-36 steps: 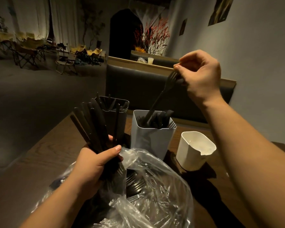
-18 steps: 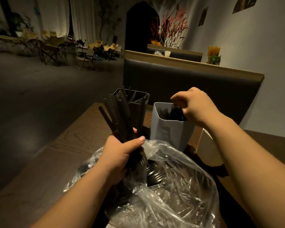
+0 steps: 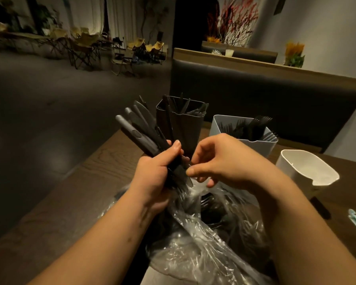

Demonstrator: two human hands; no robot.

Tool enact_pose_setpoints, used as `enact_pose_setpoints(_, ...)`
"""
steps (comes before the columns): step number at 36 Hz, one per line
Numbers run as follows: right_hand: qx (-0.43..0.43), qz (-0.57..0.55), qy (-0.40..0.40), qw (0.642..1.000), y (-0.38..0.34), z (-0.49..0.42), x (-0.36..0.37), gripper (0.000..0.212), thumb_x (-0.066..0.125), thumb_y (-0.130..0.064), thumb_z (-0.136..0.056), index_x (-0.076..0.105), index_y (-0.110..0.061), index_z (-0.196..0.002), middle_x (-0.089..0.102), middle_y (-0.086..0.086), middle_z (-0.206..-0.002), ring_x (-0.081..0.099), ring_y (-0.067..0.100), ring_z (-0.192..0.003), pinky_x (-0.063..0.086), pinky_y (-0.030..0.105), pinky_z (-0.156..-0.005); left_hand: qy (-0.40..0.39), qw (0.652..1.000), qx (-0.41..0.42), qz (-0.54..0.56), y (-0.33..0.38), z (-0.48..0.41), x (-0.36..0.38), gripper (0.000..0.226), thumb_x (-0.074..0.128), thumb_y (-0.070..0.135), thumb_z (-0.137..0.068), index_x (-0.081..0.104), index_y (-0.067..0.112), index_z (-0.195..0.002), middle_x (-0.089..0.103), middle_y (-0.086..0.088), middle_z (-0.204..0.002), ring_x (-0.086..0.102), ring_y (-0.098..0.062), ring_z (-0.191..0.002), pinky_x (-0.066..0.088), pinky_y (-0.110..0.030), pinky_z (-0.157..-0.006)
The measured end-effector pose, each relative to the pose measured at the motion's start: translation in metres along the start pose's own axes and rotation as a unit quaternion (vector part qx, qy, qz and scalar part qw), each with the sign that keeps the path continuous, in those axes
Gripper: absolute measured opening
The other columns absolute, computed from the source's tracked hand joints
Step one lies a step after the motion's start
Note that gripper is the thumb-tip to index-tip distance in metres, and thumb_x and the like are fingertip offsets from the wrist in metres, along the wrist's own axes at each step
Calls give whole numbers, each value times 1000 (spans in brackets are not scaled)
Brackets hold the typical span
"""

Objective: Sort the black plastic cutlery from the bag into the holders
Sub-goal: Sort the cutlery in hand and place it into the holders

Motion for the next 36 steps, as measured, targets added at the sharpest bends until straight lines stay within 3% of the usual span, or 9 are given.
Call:
enact_pose_setpoints(3, -17, 4, 34, 999, 3, -7, -1, 9, 78, -10, -84, 69, -10, -81, 73, 6, -69, 73, 21, -66, 61, 33, -58, -3, 1000, -8, 21, 1, -1, 1, 25, 71, 23, -78, 60, 8, -95, 62, -8, -73, 64, -19, -63, 57, -30, -58)
enact_pose_setpoints(5, -28, -66, 63, 995, 4, -9, -6, 10, 76, -5, -85, 67, -8, -81, 71, 6, -66, 69, 22, -60, 55, 30, -51, 2, 999, -11, 43, 1, -3, 0, 28, 70, 22, -78, 59, 8, -99, 62, -7, -74, 63, -18, -61, 58, -29, -59)
enact_pose_setpoints(9, -52, -212, 92, 971, 4, -4, -25, 9, 69, -3, -89, 62, 3, -90, 70, 14, -74, 69, 27, -62, 58, 34, -52, 20, 996, -28, 86, 0, -5, -2, 44, 71, 23, -74, 55, 9, -112, 62, -5, -77, 65, -15, -65, 58, -30, -59)
enact_pose_setpoints(12, -60, -257, 82, 961, 2, 1, -30, 9, 66, -2, -90, 59, 4, -94, 74, 19, -84, 73, 31, -71, 60, 34, -56, 30, 996, -26, 86, 1, -5, -3, 38, 67, 18, -81, 55, 10, -116, 65, -6, -76, 68, -17, -64, 61, -32, -61)
enact_pose_setpoints(16, -51, -230, 79, 969, 5, 2, -24, 8, 65, 2, -91, 57, 1, -91, 74, 22, -86, 74, 33, -71, 60, 35, -55, 42, 994, -24, 96, 0, -5, -5, 35, 65, 12, -86, 58, 10, -120, 70, -8, -82, 72, -20, -71, 61, -35, -63)
enact_pose_setpoints(20, -57, -172, 110, 977, 6, -1, -18, 14, 72, 0, -86, 60, 7, -91, 72, 23, -81, 73, 30, -68, 59, 34, -54, 61, 994, -17, 90, 0, -5, -8, 19, 63, 4, -91, 61, 12, -108, 73, -10, -83, 74, -24, -77, 61, -38, -65)
enact_pose_setpoints(25, -60, -201, 189, 959, 9, -4, -18, 14, 74, -5, -86, 65, 5, -89, 71, 26, -84, 74, 29, -73, 60, 40, -62, 72, 994, -10, 80, 0, -5, -7, 20, 62, -3, -91, 62, 10, -105, 75, -13, -89, 76, -29, -89, 63, -46, -77)
enact_pose_setpoints(29, -45, -248, 170, 953, 9, -3, -14, 11, 72, -6, -87, 66, 2, -88, 71, 25, -85, 70, 24, -70, 59, 34, -60, 64, 995, -6, 78, 2, -4, -5, 20, 62, -5, -90, 62, 9, -104, 74, -14, -93, 75, -28, -88, 61, -46, -82)
enact_pose_setpoints(36, -20, -255, 105, 961, 9, -5, -6, 8, 73, -3, -85, 66, 0, -82, 72, 17, -76, 71, 23, -66, 62, 35, -62, 60, 996, -39, 60, 3, 1, -2, 18, 62, 3, -92, 71, -5, -105, 74, -19, -92, 75, -27, -79, 61, -38, -63)
Point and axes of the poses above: each hand's wrist, its own z-axis away from the middle knuckle, its own x-axis out of the palm, y = z × x, the point moved 4 cm from there along -z, towards the middle knuckle
